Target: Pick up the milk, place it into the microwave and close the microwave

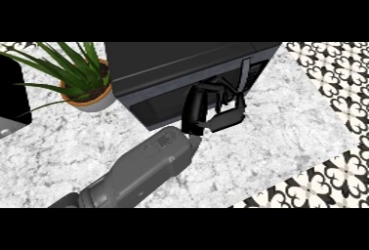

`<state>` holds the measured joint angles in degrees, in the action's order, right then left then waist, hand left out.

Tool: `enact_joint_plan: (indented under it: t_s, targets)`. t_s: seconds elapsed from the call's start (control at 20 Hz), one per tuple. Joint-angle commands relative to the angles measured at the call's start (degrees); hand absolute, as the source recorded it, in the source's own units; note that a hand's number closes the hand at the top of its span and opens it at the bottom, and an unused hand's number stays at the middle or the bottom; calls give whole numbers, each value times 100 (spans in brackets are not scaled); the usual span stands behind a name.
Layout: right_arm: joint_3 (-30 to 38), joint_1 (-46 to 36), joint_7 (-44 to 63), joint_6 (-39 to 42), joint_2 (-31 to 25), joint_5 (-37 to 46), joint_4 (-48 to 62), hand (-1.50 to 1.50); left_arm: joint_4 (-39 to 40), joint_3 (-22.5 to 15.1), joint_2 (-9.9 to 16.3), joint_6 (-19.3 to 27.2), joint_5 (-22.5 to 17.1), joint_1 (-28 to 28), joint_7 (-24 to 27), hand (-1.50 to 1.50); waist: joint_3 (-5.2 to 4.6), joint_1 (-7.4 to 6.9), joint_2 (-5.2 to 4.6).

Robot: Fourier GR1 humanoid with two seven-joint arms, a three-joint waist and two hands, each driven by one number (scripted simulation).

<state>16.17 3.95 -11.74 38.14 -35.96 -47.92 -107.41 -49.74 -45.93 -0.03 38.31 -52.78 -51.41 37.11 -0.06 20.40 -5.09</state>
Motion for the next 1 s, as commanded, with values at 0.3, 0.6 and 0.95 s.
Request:
enact_joint_plan:
  t_s: [0.3, 0.6, 0.95]
  targets:
    - [-146, -8, 164, 272, -225, -459, -4, -150, 559, 121, 3, -142, -318, -346, 23, 150, 4, 64, -83]
    - [-77, -51, 218, 351, -399, -653, 18, -150, 583, 120, 3, -152, -461, -401, 102, 150, 1, 106, -82]
    - [7, -78, 298, 403, -598, -775, 2, -150, 676, 84, 3, -137, -563, -433, 247, 150, 0, 138, -59]
